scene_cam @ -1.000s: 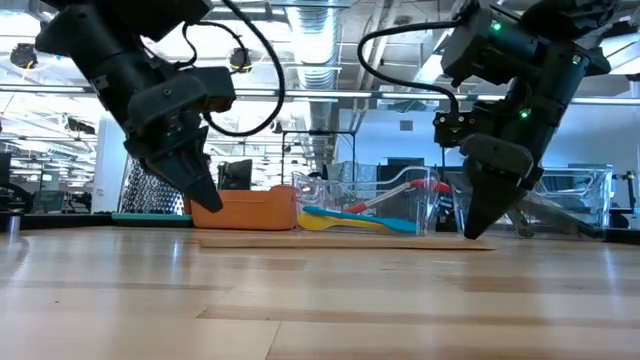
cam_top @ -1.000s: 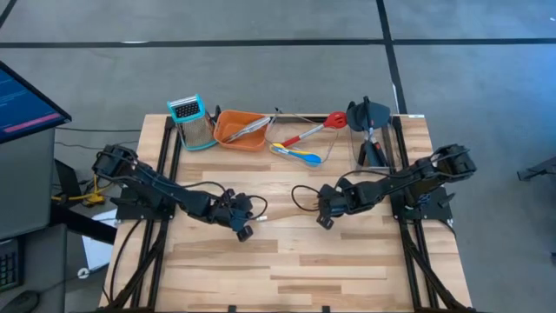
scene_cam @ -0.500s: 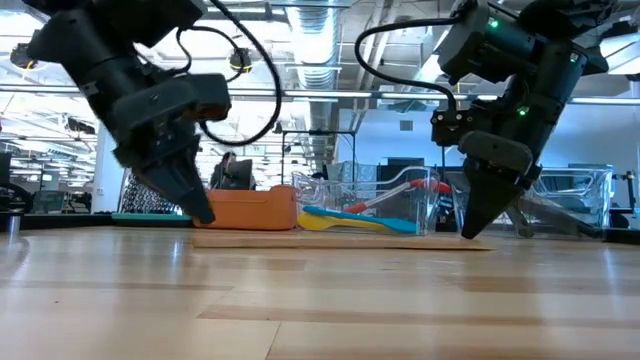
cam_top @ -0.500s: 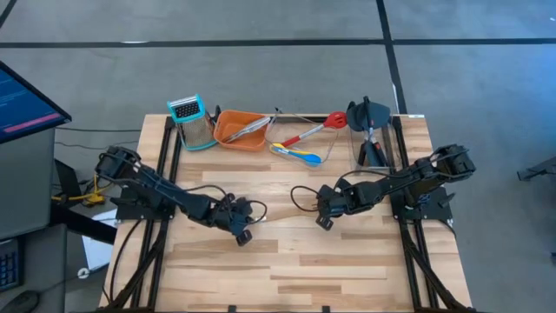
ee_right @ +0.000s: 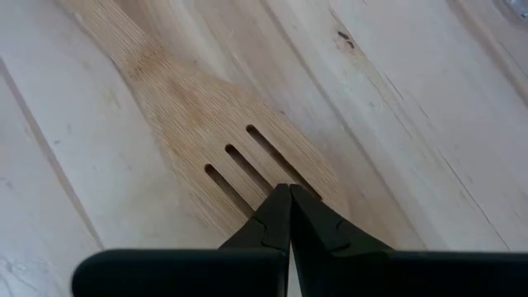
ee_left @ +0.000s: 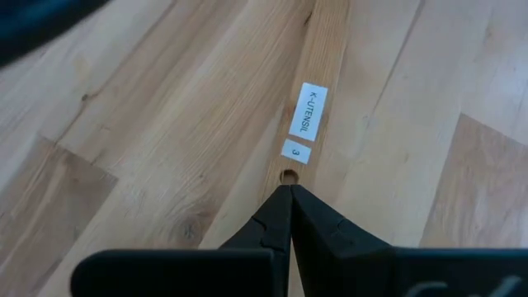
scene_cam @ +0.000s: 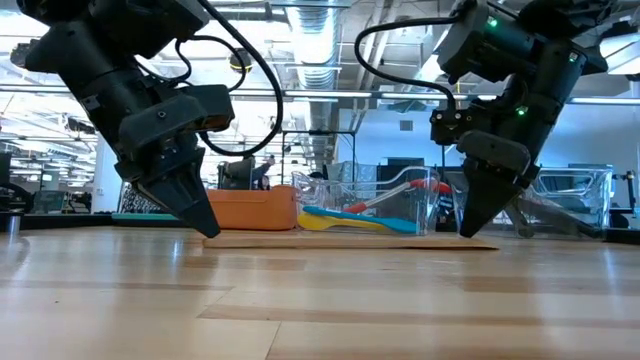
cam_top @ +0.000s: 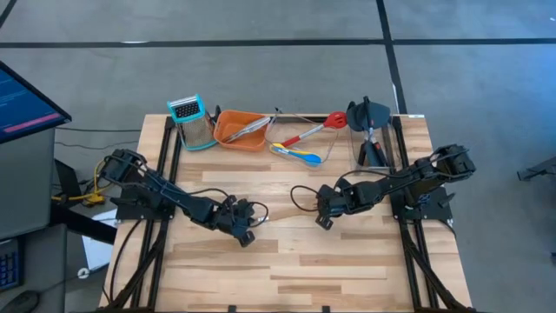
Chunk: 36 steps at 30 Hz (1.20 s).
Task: Pick & Place Kitchen Items
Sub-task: Put the brown serving spoon into the left transparent bin
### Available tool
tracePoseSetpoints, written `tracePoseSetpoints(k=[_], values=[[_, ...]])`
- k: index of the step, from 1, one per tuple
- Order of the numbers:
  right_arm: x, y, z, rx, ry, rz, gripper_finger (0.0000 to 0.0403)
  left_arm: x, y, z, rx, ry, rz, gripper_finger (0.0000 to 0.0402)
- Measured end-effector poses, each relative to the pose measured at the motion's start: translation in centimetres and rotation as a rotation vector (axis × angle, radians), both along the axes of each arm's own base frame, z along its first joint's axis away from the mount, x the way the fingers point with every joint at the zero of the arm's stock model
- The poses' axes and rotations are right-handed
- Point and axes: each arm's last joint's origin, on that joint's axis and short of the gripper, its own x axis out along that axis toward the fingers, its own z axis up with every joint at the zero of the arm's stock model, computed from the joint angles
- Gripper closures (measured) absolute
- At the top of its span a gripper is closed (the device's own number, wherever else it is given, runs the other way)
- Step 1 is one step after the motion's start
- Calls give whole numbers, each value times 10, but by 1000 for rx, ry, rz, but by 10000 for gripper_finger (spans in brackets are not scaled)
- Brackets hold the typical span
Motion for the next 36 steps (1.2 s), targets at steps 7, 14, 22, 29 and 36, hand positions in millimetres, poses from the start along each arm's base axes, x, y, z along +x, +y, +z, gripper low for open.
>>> tracePoseSetpoints(k=[7,14,22,29,36], values=[[12,6,14,-5,-30,89,403,-2,-1,-2,-5,10,-7,400],[20,12,24,30,-25,299,402,-9,2,-10,-35,-11,31,400],[18,12,23,-17,21,401,368,-9,3,-11,-10,-23,15,400],[21,17,1,21,96,375,395,-9,13,1,71,-59,17,401],[25,20,-16,6,140,354,400,-4,28,3,82,-63,49,401]])
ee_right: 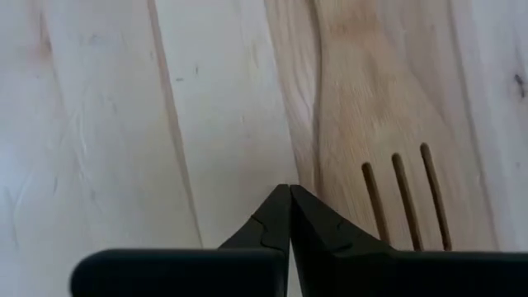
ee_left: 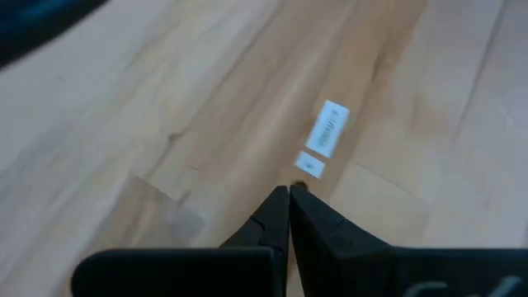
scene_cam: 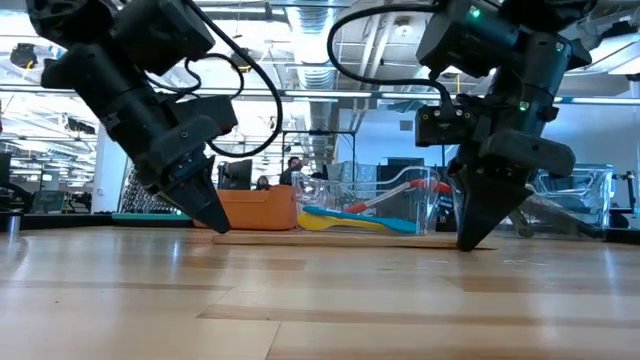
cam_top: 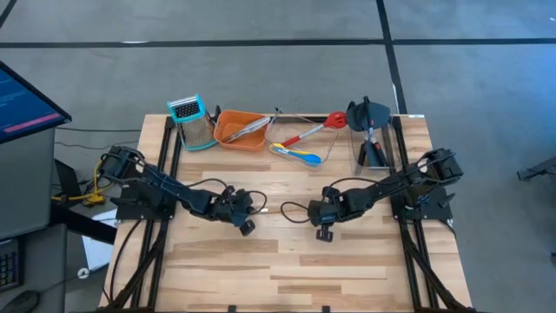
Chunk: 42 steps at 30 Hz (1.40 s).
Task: Pick & Place Kitchen Items
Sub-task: Put the brown serving spoon into the left transparent bin
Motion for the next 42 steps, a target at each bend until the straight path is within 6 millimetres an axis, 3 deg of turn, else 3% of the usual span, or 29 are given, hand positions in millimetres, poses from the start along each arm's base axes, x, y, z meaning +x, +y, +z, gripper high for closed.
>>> tracePoseSetpoints(k=[6,14,24,29,37,42], values=[[3,-1,1,-92,-73,-43,402,4,8,-1,-42,9,-18,401],[10,-16,1,-266,-153,-137,403,5,-1,-2,-77,7,-69,401],[20,-22,6,-238,-251,-154,403,3,-9,-2,-87,5,-98,401],[25,-14,9,-121,-294,-92,403,2,-17,-1,-100,-9,-132,401],[26,-9,10,-226,-265,198,402,-2,-32,-1,-161,-20,-164,401],[30,-15,11,-163,-273,275,376,-5,-42,-1,-189,-13,-211,401]])
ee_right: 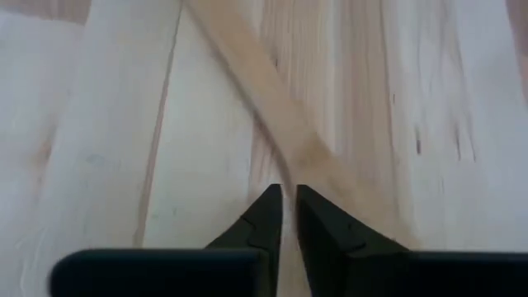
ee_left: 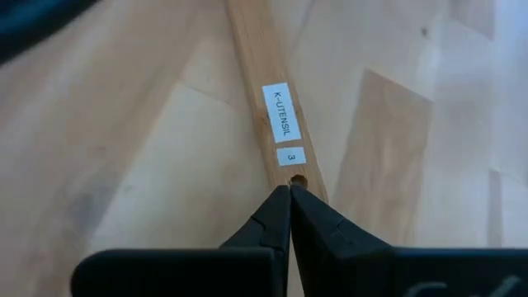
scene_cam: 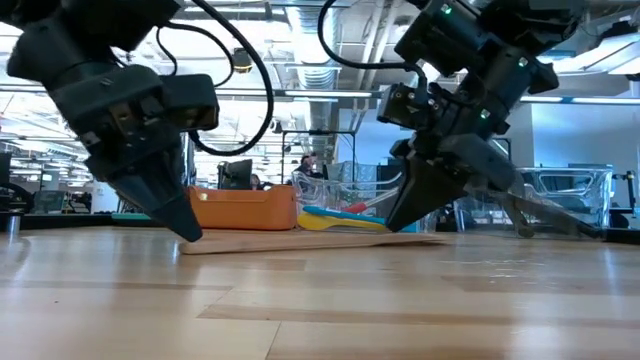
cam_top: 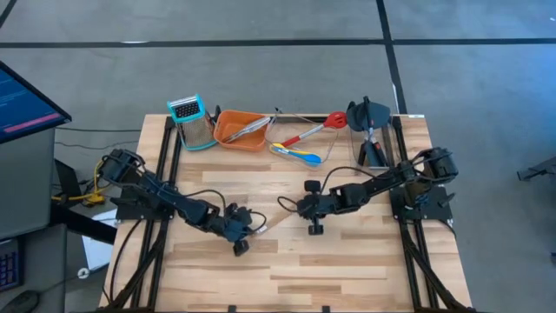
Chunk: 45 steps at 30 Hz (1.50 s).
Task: Pick & Place Kitchen Items
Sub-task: Put the brown serving spoon into the left transparent bin
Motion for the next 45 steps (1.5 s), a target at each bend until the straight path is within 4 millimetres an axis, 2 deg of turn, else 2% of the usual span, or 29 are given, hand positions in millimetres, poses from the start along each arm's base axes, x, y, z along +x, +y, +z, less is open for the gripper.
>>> tracePoseSetpoints(k=[6,12,21,29,35,43,45], values=[[6,-7,3,-16,-43,43,317,-4,-9,5,-9,-13,-35,401],[8,-21,3,92,-30,111,265,-9,-16,20,-49,-65,-73,401],[12,-37,5,115,-66,120,206,-17,-26,42,-89,-146,-120,401],[17,-38,-24,129,5,119,185,-17,-26,43,-88,-149,-121,401],[19,-38,-30,133,9,117,203,-17,-26,43,-84,-151,-124,401],[17,-38,-28,128,17,109,316,-17,-26,43,-75,-154,-117,401],[17,-36,-28,126,13,111,333,-17,-25,43,-70,-156,-113,401]])
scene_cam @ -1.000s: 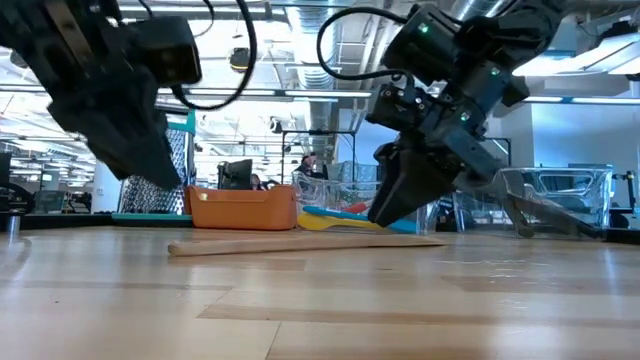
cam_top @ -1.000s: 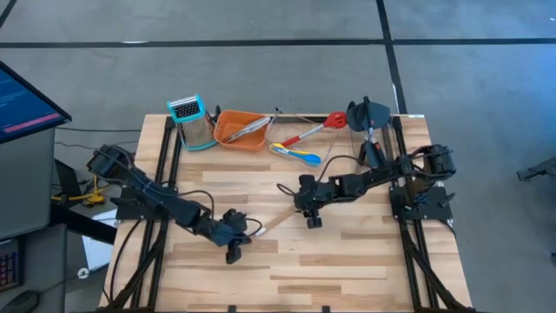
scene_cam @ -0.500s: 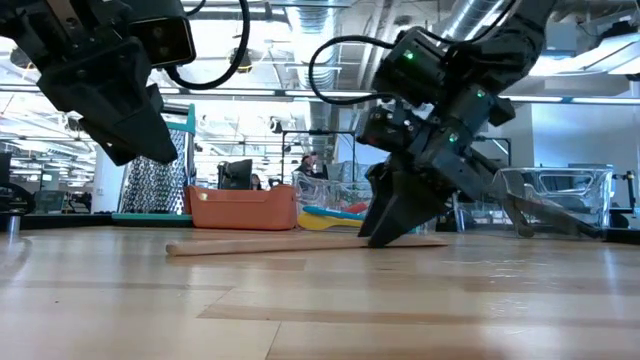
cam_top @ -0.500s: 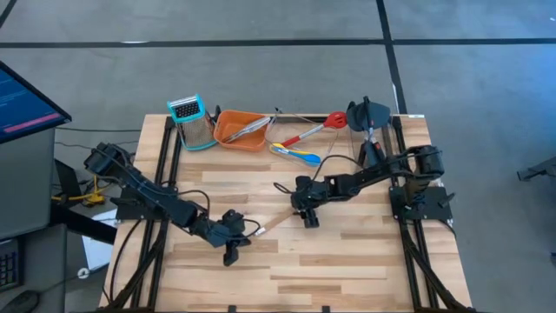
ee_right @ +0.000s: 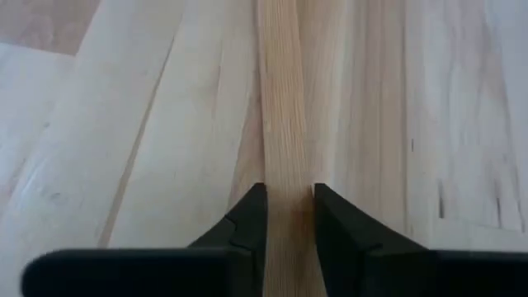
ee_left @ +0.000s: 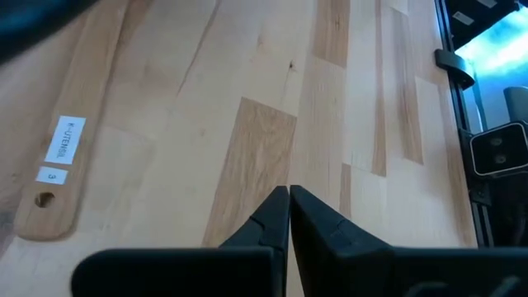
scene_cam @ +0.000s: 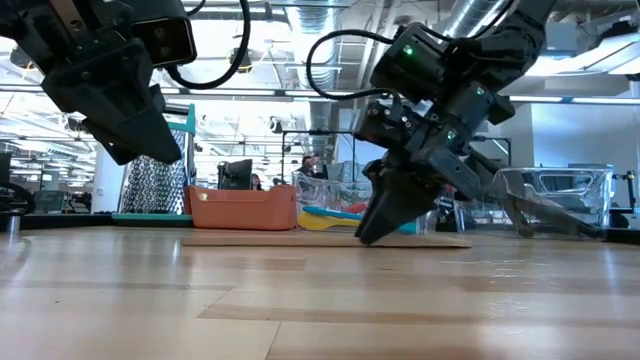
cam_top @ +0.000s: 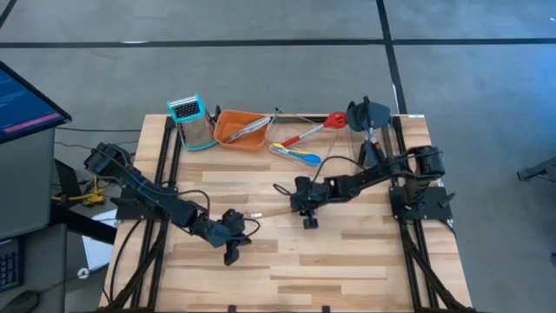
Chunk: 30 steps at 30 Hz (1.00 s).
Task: Pick & Place Kitchen Items
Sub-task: Put the brown serving spoon into the left transparent bin
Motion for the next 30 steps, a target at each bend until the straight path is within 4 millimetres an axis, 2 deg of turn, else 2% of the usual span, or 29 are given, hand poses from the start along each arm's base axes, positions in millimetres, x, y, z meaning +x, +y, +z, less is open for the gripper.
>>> tracePoseSetpoints(k=[5,9,13,18,21,30], values=[[1,4,2,10,-9,-18,359,0,0,0,2,-1,2,401],[3,6,4,15,-3,-5,398,0,0,0,2,-1,2,401],[7,8,8,15,3,1,398,0,0,0,6,-4,8,401],[12,9,12,16,-2,3,398,-1,7,-2,113,-45,131,401],[14,9,15,18,-1,5,401,-4,14,-8,166,-38,194,401],[15,9,16,19,1,7,401,-22,39,-45,96,100,363,401]])
